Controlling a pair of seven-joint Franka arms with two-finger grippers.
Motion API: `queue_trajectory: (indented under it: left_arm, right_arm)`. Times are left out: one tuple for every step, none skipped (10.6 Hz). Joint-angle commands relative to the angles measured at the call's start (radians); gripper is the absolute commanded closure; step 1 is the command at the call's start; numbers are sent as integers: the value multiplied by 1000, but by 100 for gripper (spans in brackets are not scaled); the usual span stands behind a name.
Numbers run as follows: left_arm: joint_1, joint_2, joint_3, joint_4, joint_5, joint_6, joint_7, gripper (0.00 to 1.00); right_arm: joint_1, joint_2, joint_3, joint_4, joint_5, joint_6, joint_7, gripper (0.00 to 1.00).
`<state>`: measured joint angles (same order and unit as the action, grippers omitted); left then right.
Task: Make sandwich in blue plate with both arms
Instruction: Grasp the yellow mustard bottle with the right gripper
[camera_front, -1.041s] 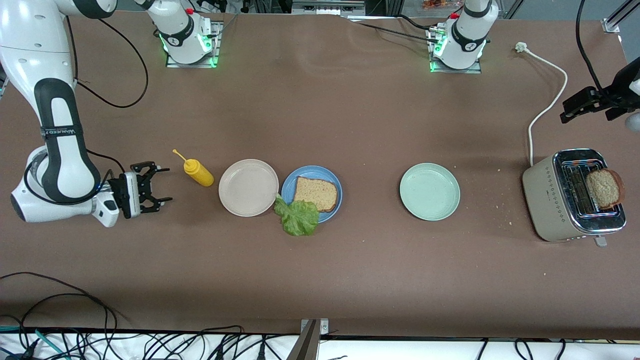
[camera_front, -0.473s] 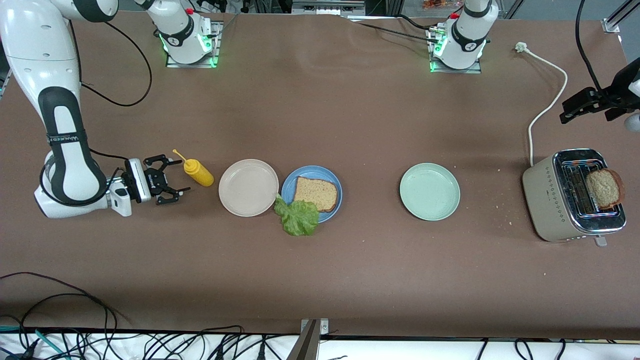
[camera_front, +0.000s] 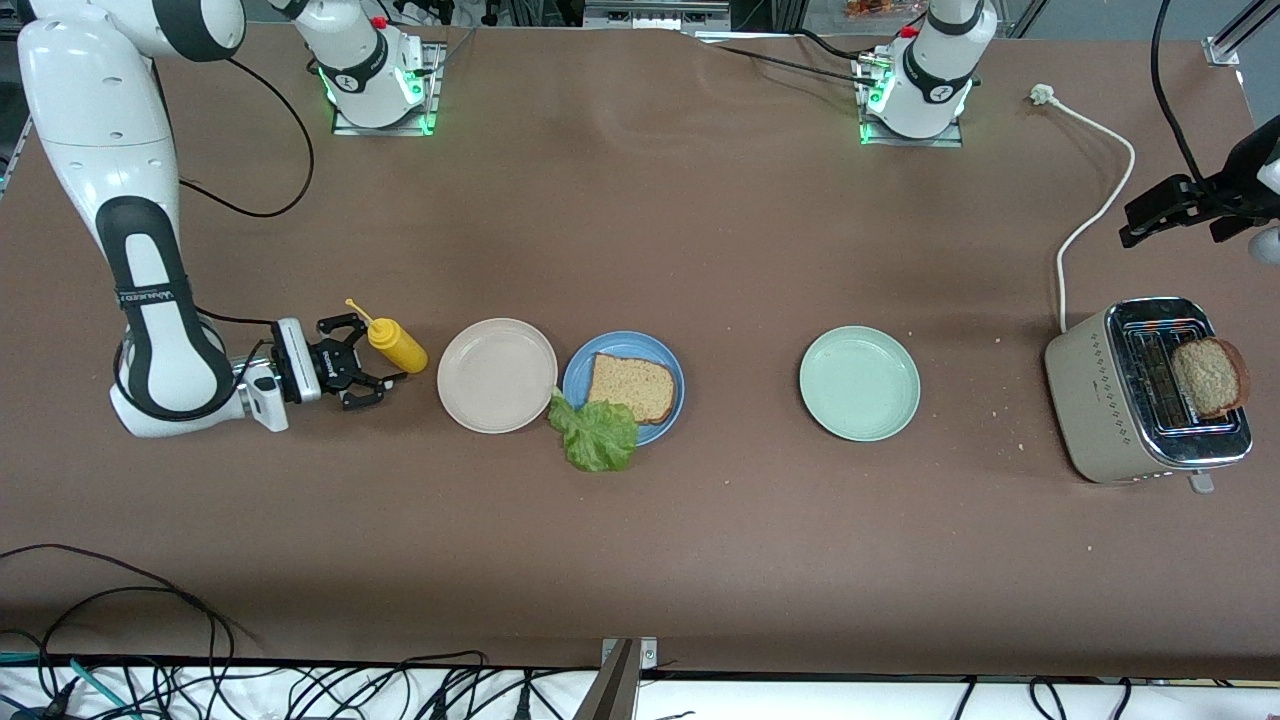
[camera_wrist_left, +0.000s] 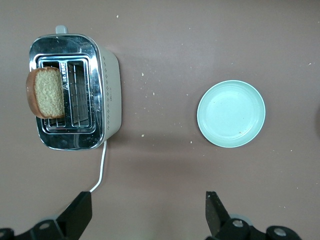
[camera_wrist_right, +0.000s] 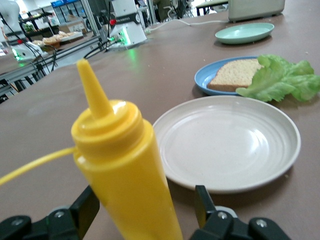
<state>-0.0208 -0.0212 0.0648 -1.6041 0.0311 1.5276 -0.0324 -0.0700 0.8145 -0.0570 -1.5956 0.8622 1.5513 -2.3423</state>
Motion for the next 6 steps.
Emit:
queue_trajectory:
  left_arm:
    - [8,4,-5,15,24,-9,19,0]
    - [8,4,-5,15,24,-9,19,0]
    - [8,4,-5,15,26,-9,19,0]
    - [8,4,-5,15,23,-9,19,0]
    - [8,4,-5,15,21,-9,19,0]
    - [8,4,-5,15,20,-9,19,0]
  right_arm:
    - [-11,-15,8,-32,47,-45,-19,66]
    - [-11,-20,8,-29,46,-45,-5,81]
    - [-11,-21,6,-20,46,-45,11,90]
    - [-11,-21,5,-14,40,-45,47,100]
    - [-8,-28,3,3,34,-45,92,100]
    - [-4,-44,2,26,25,-45,165,100]
